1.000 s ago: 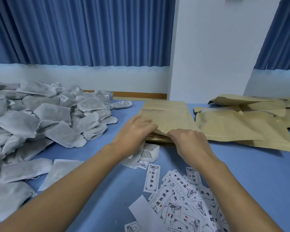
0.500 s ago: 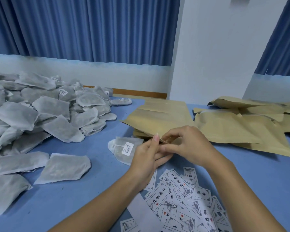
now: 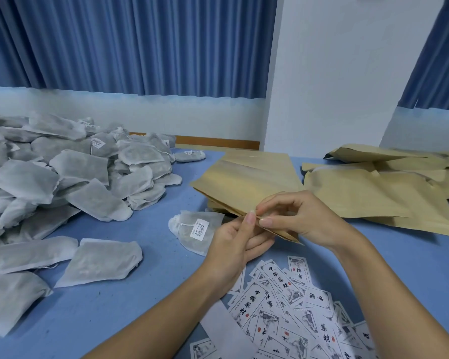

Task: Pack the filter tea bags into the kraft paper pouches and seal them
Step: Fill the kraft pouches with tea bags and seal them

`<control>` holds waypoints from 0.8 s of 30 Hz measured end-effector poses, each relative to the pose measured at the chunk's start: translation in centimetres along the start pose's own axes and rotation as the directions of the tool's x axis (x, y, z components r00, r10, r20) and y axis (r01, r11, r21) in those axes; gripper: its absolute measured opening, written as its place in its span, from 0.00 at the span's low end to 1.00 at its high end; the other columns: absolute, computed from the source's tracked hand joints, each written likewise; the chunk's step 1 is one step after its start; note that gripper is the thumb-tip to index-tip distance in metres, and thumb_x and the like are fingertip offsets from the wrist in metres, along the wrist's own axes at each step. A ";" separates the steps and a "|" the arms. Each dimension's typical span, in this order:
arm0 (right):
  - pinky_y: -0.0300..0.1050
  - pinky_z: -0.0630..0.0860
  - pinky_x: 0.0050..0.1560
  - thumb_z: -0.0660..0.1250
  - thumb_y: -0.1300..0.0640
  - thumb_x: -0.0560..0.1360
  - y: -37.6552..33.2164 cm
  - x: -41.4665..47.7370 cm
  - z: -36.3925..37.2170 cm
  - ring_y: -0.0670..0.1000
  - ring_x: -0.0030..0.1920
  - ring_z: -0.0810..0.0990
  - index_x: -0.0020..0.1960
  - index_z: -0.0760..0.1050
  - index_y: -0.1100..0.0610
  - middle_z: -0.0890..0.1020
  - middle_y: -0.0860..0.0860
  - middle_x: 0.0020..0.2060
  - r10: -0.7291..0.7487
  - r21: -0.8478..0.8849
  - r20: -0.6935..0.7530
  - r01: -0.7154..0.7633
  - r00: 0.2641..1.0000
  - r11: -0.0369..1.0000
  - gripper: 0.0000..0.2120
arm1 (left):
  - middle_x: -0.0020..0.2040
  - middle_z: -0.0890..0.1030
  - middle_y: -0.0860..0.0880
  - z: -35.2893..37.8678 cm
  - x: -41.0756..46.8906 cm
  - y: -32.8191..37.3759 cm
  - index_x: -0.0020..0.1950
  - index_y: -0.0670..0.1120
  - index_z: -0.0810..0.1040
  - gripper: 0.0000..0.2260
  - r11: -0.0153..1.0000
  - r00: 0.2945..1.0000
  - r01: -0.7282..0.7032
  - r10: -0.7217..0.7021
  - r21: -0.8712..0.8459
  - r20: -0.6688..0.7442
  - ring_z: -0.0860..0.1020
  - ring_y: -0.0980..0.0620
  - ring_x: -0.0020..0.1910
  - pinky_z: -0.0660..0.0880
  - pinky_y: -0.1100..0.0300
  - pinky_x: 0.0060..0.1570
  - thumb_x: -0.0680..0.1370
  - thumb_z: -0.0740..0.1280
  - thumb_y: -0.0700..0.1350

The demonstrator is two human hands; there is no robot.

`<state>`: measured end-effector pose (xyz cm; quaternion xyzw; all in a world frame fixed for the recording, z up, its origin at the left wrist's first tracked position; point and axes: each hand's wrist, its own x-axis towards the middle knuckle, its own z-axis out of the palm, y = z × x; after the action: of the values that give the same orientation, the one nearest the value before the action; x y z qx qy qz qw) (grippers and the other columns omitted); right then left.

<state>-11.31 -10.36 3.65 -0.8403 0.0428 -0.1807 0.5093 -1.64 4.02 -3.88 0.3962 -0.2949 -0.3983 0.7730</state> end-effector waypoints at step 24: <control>0.49 0.76 0.41 0.63 0.49 0.77 -1.6 0.8 3.6 0.51 0.47 0.78 0.48 0.74 0.48 0.79 0.44 0.47 -0.161 -0.876 -0.103 -0.013 0.982 0.481 0.04 | 0.37 0.83 0.36 1.3 1.1 2.0 0.49 0.31 0.76 0.16 0.932 0.934 0.118 0.014 0.344 -0.358 0.83 0.45 0.32 0.81 0.54 0.31 0.83 0.53 0.39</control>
<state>-9.53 -6.76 3.69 -0.9644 0.1359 -0.2271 -0.0016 -1.35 3.36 -1.33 0.6037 -0.2079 -0.2802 0.7168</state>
